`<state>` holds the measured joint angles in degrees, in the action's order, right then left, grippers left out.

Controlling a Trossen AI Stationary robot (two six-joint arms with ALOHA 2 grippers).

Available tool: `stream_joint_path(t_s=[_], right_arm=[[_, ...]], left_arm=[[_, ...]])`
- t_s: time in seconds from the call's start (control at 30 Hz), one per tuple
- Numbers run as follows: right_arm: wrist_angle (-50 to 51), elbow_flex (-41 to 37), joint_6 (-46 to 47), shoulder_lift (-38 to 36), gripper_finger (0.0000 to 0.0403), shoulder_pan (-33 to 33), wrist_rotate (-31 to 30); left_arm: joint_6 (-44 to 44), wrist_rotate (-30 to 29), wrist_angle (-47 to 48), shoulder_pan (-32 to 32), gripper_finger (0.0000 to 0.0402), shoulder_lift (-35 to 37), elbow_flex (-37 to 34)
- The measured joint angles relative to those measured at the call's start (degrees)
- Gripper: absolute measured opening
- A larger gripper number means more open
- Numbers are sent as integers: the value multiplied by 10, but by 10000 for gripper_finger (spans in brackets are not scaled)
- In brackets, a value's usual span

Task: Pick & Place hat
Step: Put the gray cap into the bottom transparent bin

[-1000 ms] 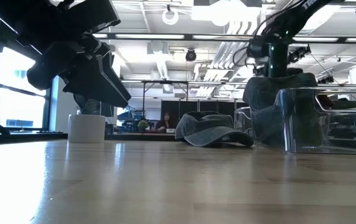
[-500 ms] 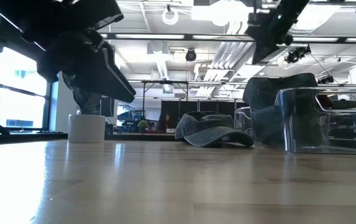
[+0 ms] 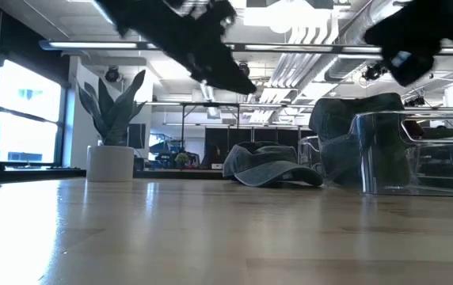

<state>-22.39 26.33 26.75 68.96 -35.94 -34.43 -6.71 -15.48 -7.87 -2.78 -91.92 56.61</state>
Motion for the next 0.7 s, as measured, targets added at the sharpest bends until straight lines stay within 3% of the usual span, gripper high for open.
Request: stream_joint_path(t_s=[0.1, 0.2, 0.4, 0.57, 0.7], right_arm=[[-90, -33, 3, 39, 1, -60, -70], [-106, -36, -12, 58, 2, -78, -117], [-101, -26, -38, 57, 1, -72, -72], [-96, -27, -38, 56, 3, -72, -70], [-96, -27, -37, 56, 1, -71, -70]], left_arm=[[0, 45, 26, 81, 205, -24, 46], [21, 79, 25, 153, 250, -61, 97], [109, 108, 87, 254, 329, -158, 192], [156, 201, 127, 308, 326, -222, 256], [155, 210, 166, 321, 296, -255, 281]])
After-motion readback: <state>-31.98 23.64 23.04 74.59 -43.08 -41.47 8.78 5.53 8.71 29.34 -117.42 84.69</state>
